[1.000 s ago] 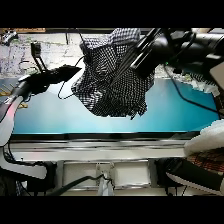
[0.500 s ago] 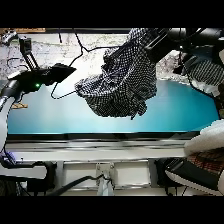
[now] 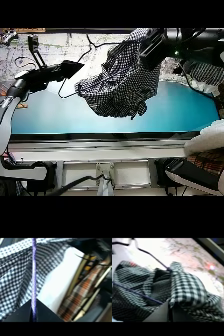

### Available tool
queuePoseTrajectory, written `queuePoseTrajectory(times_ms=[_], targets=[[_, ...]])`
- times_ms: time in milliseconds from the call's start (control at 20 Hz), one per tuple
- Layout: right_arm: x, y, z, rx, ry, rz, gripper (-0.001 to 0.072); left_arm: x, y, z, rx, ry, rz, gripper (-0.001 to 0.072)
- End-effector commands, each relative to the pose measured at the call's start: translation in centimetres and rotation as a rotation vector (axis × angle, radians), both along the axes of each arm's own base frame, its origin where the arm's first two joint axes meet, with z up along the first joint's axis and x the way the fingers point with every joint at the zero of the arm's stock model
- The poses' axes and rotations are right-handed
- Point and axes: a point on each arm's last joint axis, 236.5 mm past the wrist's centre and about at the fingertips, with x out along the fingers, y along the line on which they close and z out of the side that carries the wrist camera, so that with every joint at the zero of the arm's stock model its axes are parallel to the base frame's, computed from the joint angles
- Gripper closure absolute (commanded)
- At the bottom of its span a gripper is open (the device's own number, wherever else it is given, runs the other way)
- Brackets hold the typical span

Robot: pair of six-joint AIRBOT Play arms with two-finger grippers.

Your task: Fold the clothes and pants, and hang the long-sleeved shirts on hangers.

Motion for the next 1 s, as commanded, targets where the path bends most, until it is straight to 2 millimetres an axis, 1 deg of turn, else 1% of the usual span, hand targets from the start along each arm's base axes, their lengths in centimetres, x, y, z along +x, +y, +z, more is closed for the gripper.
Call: queuePoseTrajectory(times_ms=[0,100,200,350,450,500,650,700,750,800,900,950], targets=[[-3.0,2.7,-1.1,0.003,0.08,0.105,0.0687,2.7,-1.8,-0.8,0.032,0.012,0.12,0.0694],[-4.1,3.9,-1.1,0.002,0.08,0.145,0.0687,4.0,-2.1,-1.1,0.038,0.036,0.179,0.0694],[-4.7,4.8,-1.1,0.003,0.077,0.173,0.0687,4.7,-1.7,-0.2,-0.003,0.046,0.207,0.0694],[-4.7,4.8,-1.1,-0.002,0.072,0.172,0.0687,5.6,-0.3,0.7,-0.038,0.051,0.246,0.0694],[-3.5,3.9,-0.8,-0.029,0.03,0.129,0.0687,5.4,0.4,0.5,-0.01,0.031,0.247,0.0694],[-2.7,3.3,-0.4,-0.036,0.001,0.102,0.0688,5.3,0.6,0.0,0.027,0.02,0.247,0.0694],[-0.2,1.3,0.8,-0.022,-0.061,0.024,0.0688,4.9,1.9,-3.0,0.177,0.024,0.238,0.0694],[0.7,0.4,1.2,-0.011,-0.079,-0.005,0.0688,4.7,2.3,-3.6,0.209,0.036,0.23,0.0694],[1.6,-0.5,1.7,0.0,-0.099,-0.035,0.0688,4.1,2.6,-3.7,0.229,0.032,0.213,0.0694],[2.5,-1.3,2.1,0.009,-0.118,-0.062,0.0688,3.3,2.6,-3.2,0.233,0.012,0.187,0.0694],[3.8,-3.0,2.2,0.013,-0.129,-0.111,0.0689,1.9,2.7,-1.4,0.223,-0.034,0.161,0.0694],[4.2,-3.6,1.8,0.006,-0.117,-0.128,0.0689,1.5,2.7,-0.4,0.222,-0.058,0.166,0.0694]])
